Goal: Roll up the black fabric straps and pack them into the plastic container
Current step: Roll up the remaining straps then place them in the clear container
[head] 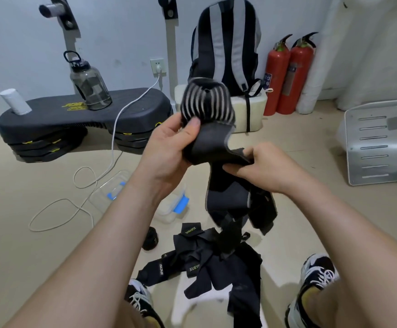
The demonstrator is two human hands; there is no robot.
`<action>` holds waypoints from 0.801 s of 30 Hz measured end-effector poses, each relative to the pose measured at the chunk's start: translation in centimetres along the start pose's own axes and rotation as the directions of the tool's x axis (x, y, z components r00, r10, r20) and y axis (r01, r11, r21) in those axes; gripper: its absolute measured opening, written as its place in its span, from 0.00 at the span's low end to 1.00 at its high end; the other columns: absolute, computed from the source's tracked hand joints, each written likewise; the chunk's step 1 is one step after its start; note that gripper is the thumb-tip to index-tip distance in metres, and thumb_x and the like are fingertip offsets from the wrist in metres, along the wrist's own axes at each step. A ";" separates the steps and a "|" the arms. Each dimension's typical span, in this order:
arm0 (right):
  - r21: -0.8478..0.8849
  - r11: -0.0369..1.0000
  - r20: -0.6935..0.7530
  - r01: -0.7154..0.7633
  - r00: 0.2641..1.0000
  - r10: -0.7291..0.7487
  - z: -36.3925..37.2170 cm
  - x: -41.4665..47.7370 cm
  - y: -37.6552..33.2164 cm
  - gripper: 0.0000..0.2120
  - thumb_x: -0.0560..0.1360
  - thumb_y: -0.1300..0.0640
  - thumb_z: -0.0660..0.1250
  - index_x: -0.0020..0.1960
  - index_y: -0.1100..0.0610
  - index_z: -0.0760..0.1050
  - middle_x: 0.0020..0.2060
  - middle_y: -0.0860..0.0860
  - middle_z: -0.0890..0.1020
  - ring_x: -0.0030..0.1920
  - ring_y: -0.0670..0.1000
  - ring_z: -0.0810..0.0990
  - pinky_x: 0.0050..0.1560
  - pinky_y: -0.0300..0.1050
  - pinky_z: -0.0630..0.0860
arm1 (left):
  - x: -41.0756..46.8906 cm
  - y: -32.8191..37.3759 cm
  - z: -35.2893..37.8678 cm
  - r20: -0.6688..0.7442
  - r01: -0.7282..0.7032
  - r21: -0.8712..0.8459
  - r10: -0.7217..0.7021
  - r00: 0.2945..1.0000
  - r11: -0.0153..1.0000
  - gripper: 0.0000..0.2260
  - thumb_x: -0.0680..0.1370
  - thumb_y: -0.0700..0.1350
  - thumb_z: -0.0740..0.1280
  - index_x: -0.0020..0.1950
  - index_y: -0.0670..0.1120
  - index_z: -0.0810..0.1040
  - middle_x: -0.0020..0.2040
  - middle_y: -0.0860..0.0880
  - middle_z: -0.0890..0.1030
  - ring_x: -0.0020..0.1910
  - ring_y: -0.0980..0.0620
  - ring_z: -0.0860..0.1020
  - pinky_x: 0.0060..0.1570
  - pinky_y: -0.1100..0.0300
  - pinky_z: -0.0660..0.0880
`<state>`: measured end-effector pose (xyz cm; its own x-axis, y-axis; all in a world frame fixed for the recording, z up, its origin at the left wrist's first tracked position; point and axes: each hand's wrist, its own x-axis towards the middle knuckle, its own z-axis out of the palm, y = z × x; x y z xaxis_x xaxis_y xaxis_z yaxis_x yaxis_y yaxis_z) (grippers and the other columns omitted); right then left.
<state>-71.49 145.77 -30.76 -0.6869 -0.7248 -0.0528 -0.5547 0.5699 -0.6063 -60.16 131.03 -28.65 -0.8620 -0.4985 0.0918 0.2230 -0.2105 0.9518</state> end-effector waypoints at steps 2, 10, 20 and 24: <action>-0.044 0.991 0.060 -0.127 0.990 0.130 -1.1 -0.2 0.4 0.24 0.66 0.32 0.73 0.29 0.53 0.77 0.24 0.46 0.74 0.28 0.48 0.74 0.31 0.43 0.67 | 0.2 0.3 0.0 -0.069 -0.029 -0.099 0.022 0.997 0.995 0.09 0.83 0.38 0.58 0.56 0.41 0.77 0.48 0.45 0.84 0.47 0.50 0.82 0.53 0.53 0.79; 0.310 0.935 -0.201 -0.173 0.949 0.243 -1.9 0.4 2.0 0.22 0.72 0.47 0.75 0.36 0.67 0.77 0.29 0.55 0.74 0.32 0.54 0.73 0.37 0.48 0.70 | -1.1 1.6 1.6 -0.030 0.083 -0.152 -0.088 0.996 0.985 0.12 0.84 0.43 0.56 0.43 0.44 0.73 0.27 0.50 0.76 0.19 0.59 0.72 0.19 0.69 0.67; 0.918 0.368 -0.018 -0.148 0.912 0.411 -2.3 0.3 0.7 0.09 0.79 0.53 0.66 0.42 0.55 0.77 0.30 0.49 0.82 0.32 0.49 0.82 0.42 0.46 0.79 | -1.0 -0.5 0.1 -0.039 0.239 0.684 -0.293 0.955 0.690 0.07 0.73 0.34 0.67 0.44 0.46 0.76 0.36 0.45 0.80 0.34 0.49 0.76 0.39 0.55 0.73; 0.914 0.378 -0.017 -0.144 0.920 0.392 -1.7 0.1 0.4 0.06 0.77 0.55 0.65 0.45 0.56 0.78 0.34 0.51 0.81 0.33 0.50 0.79 0.38 0.44 0.76 | -1.6 -0.6 0.3 -0.037 0.064 0.863 -0.062 0.997 0.502 0.18 0.73 0.35 0.59 0.47 0.56 0.79 0.33 0.49 0.78 0.28 0.53 0.70 0.32 0.59 0.68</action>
<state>-72.57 146.60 -29.64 -0.8574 -0.4365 -0.2728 0.3186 -0.0340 -0.9473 -59.06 132.22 -29.25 -0.8568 -0.5152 0.0212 -0.3355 0.5883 0.7357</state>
